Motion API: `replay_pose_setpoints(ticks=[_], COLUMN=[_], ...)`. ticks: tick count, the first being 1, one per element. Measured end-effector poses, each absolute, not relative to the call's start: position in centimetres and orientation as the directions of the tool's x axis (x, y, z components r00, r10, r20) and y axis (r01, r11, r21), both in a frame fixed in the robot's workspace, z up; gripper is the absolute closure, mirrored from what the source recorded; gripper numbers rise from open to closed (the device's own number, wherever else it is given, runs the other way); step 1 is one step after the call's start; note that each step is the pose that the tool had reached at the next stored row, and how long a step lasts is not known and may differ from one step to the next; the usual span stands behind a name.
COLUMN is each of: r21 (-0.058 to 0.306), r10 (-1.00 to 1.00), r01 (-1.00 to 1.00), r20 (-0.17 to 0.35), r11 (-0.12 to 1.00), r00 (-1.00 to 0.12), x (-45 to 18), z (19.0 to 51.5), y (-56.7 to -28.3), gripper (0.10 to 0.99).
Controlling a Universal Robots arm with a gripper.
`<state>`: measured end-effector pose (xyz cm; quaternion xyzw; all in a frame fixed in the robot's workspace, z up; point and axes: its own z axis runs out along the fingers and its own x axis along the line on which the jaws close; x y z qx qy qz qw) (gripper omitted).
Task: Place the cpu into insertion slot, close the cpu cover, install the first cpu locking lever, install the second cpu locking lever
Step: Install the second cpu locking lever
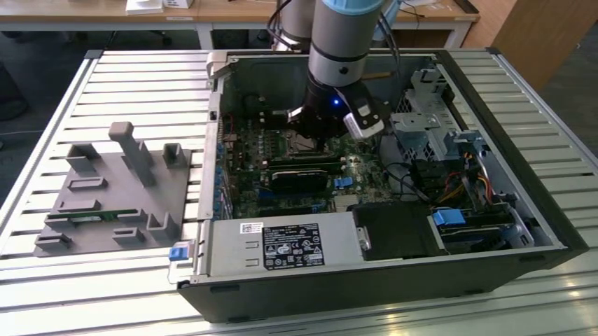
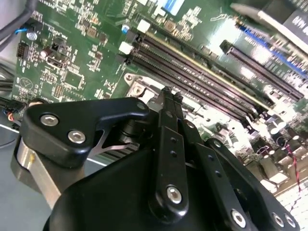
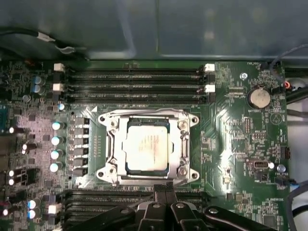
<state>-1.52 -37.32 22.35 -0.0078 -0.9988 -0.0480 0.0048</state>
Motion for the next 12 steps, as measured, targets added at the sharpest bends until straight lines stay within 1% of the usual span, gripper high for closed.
replay_pose_setpoints(ticks=[12], r21=[0.097], r10=[0.014], r01=[0.015], r20=[0.011], r11=[0.995], r00=[-1.0], x=[-3.0], z=[22.3], y=[-37.5], gripper=[0.98])
